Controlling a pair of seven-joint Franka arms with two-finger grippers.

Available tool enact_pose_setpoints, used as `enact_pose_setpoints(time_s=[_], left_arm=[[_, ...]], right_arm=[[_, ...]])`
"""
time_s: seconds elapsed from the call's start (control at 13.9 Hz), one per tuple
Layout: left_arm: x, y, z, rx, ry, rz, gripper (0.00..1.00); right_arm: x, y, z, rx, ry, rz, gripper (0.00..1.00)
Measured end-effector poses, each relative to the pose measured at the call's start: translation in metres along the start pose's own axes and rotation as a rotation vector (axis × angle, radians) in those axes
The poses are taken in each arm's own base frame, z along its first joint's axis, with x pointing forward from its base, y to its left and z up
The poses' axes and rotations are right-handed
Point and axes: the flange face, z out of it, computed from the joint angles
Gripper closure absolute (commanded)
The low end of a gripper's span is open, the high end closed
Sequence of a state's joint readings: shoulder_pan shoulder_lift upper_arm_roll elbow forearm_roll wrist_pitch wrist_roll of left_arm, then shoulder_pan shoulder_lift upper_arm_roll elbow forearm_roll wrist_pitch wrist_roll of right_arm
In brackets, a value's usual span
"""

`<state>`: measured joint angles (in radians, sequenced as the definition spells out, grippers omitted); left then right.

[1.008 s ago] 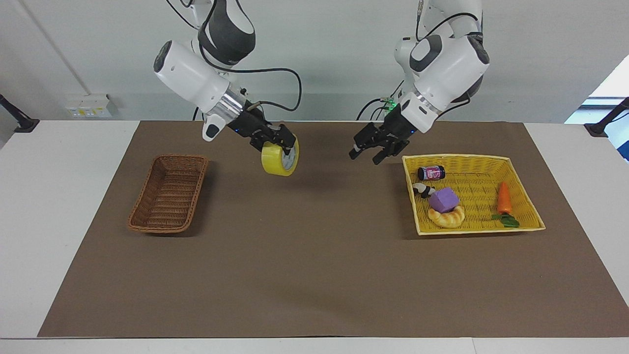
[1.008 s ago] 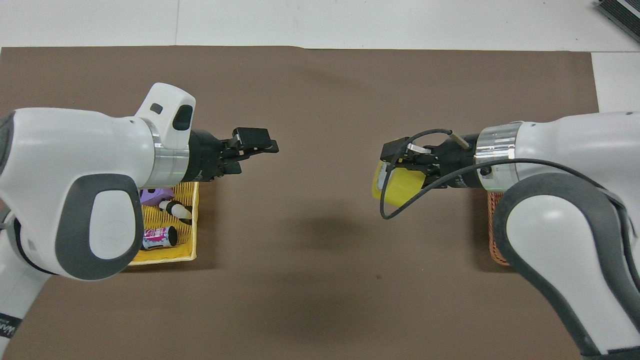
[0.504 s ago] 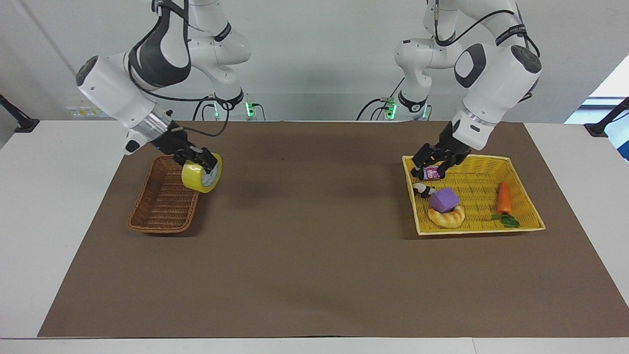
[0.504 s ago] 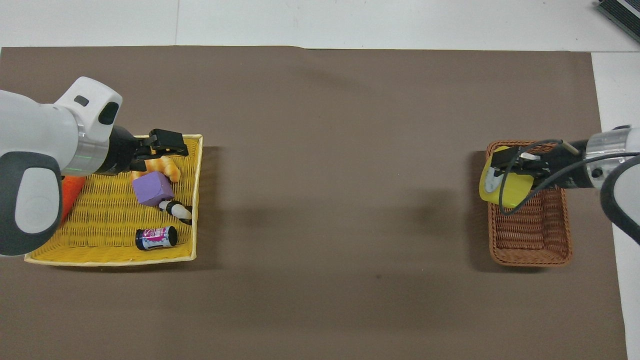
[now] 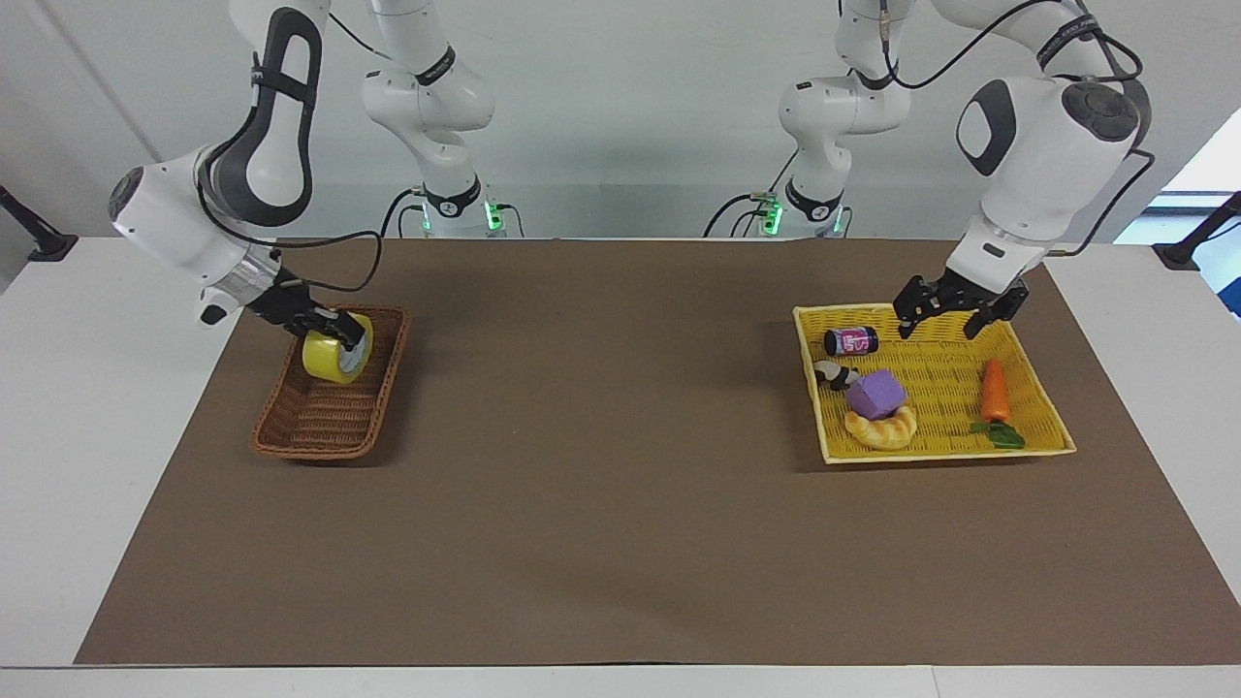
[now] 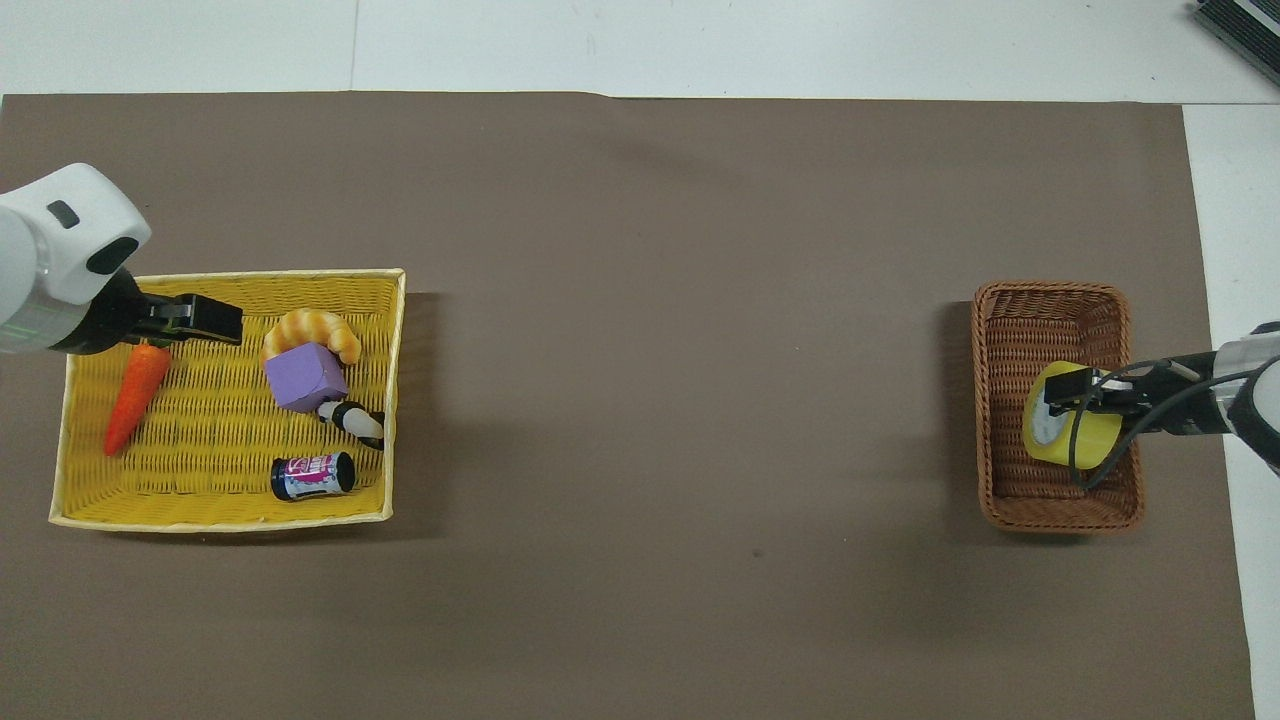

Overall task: Move tape to another basket
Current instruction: 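Lower the tape into the wicker basket and open the right gripper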

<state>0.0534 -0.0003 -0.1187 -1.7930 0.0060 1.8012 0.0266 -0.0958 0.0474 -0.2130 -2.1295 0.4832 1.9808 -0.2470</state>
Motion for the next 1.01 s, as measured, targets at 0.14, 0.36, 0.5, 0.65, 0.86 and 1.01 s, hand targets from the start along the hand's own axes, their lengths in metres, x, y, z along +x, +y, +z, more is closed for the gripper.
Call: enact_pose_setpoints(time_s=[0.14,0.36,0.5,0.65,0.86,1.01], left_arm=[[-0.005,-0.006,-0.029,0.023,-0.036,0.017,0.0],[-0.011,-0.006,-0.067,0.03,-0.056,0.029,0.0],[-0.011,-0.008,-0.072,0.031,-0.05,0.026,0.0],[-0.011,-0.022,-0.07,0.03,-0.055,0.001,0.0],[-0.012,-0.034,-0.071,0.03,-0.054,-0.022,0.0],[-0.012,-0.034,-0.071,0.03,-0.053,-0.021,0.0]], right_arm=[[0.001,-0.002,0.001,-0.002,0.002,-0.004,1.0],[0.005,-0.013,0.004,-0.015,0.032,-0.02,1.0],[0.005,-0.023,0.008,-0.019,0.03,-0.035,1.0],[0.005,-0.028,0.011,-0.021,0.027,-0.043,1.0],[0.008,-0.022,0.022,-0.026,0.01,-0.033,0.92],[0.01,-0.019,0.029,-0.031,0.002,-0.027,0.8]])
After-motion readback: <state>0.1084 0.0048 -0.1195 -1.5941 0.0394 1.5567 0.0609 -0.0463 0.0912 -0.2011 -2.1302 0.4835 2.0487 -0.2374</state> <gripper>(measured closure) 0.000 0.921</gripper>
